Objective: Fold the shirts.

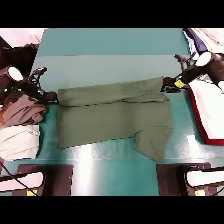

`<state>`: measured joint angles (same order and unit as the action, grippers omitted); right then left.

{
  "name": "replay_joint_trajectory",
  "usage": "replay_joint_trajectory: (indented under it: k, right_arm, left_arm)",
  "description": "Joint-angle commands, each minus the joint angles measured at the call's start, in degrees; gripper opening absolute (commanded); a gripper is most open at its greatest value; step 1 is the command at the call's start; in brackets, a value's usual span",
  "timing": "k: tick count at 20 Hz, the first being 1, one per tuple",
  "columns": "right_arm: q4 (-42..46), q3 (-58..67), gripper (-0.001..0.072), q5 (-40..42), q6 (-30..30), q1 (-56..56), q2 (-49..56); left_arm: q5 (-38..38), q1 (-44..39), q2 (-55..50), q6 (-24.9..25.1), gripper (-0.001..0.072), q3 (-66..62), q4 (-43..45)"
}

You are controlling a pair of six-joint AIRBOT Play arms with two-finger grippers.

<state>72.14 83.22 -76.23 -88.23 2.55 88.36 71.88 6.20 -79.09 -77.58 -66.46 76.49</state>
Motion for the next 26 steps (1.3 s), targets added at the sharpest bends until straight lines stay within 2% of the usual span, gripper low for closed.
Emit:
replay_joint_trajectory:
  k: [1, 3, 9, 21, 22, 23, 24, 26]
  right_arm:
    - [-0.9, -0.1, 0.0363, -1.9, 2.4, 0.5, -6.2]
    - [-0.5, -0.1, 0.0363, -1.1, 2.8, 0.6, -9.5]
    - [-0.6, -0.1, 0.0363, 0.5, 2.8, 0.5, -12.9]
    - [-0.6, -0.1, 0.0362, -2.4, 2.8, 0.5, -12.9]
    - [-0.6, -0.1, 0.0362, -3.2, 2.8, 0.5, -12.9]
    - [-0.5, -0.1, 0.0363, -4.1, 2.8, 0.5, -12.9]
    - [-0.2, -0.1, 0.0363, -5.1, 3.1, 0.6, -12.9]
    - [0.0, -0.2, 0.0362, -8.2, 3.4, 0.6, -12.9]
  left_arm:
    - [4.7, 0.0, 5.6, -2.2, 0.0541, 6.1, -1.5]
    - [4.1, 0.0, 11.3, -2.2, 0.0541, 14.4, -4.4]
    - [4.7, 0.0, 24.5, -5.2, 0.0541, 34.2, -4.7]
    - [0.1, 0.0, 24.6, -4.7, 0.0538, 40.9, -10.6]
    - [-0.1, 0.0, 24.6, -4.7, 0.0358, 40.9, -11.0]
    - [-0.7, 0.0, 24.6, -4.7, 0.0115, 40.9, -11.0]
    - [-1.4, 0.0, 24.6, -4.7, 0.0026, 40.9, -11.0]
    - [-1.8, 0.0, 24.6, -5.0, 0.0026, 40.7, -11.0]
